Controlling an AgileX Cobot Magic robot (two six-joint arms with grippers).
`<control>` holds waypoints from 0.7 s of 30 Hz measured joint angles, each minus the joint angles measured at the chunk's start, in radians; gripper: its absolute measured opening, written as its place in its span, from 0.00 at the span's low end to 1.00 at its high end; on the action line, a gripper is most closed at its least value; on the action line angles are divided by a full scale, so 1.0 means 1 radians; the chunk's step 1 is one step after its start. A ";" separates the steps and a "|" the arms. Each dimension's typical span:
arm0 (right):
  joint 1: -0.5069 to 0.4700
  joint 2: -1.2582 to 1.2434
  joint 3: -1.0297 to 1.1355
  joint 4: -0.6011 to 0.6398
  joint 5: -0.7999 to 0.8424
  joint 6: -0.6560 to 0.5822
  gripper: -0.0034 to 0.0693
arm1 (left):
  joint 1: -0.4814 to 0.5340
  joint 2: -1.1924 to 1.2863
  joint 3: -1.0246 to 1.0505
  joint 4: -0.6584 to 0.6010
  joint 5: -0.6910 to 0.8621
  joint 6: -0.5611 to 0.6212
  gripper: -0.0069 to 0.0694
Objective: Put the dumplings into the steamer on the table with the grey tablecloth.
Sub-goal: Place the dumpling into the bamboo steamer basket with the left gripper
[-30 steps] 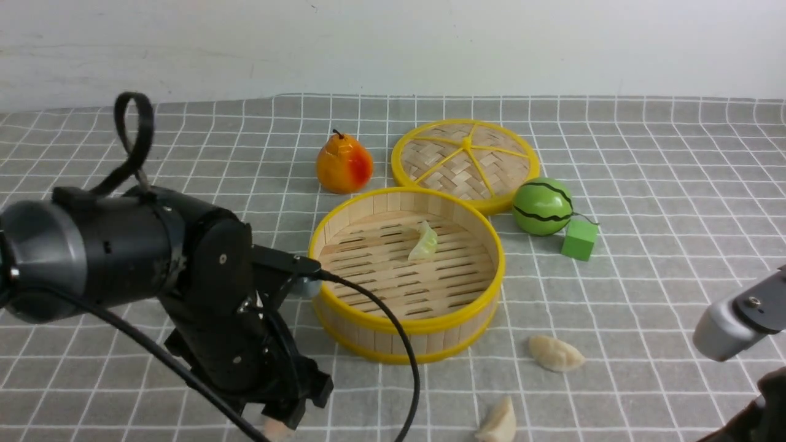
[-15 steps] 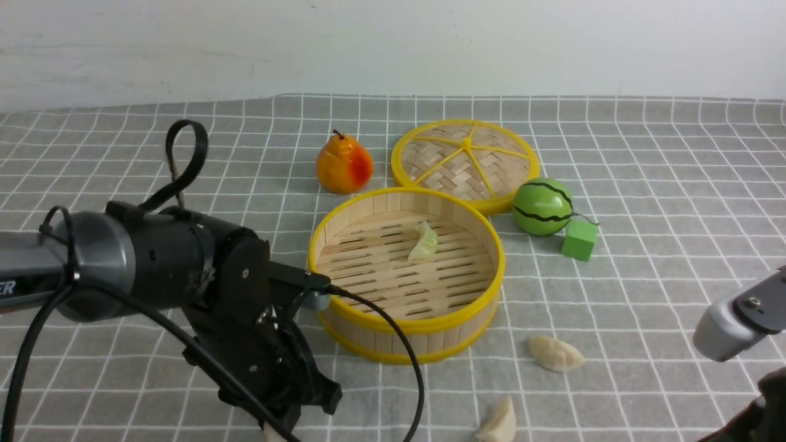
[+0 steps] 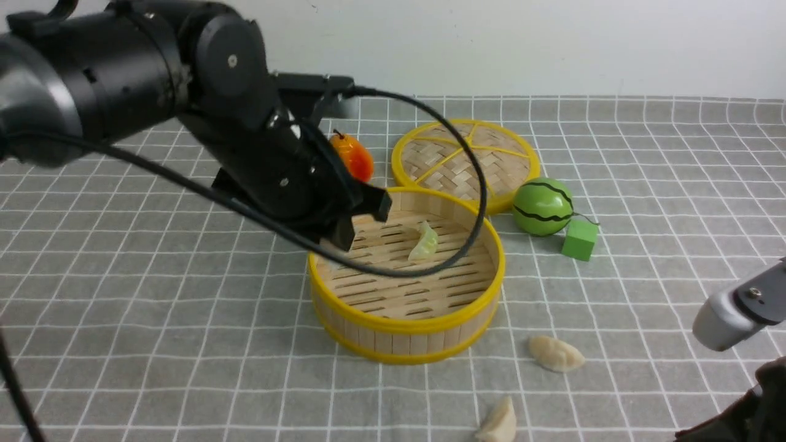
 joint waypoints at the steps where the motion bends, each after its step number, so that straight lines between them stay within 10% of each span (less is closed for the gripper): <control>1: 0.000 0.000 0.000 0.000 -0.001 0.000 0.15 | 0.000 0.039 -0.047 0.001 0.001 -0.004 0.32; 21: 0.000 0.004 -0.054 -0.114 0.132 0.047 0.16 | 0.081 0.506 -0.414 0.007 0.018 -0.085 0.44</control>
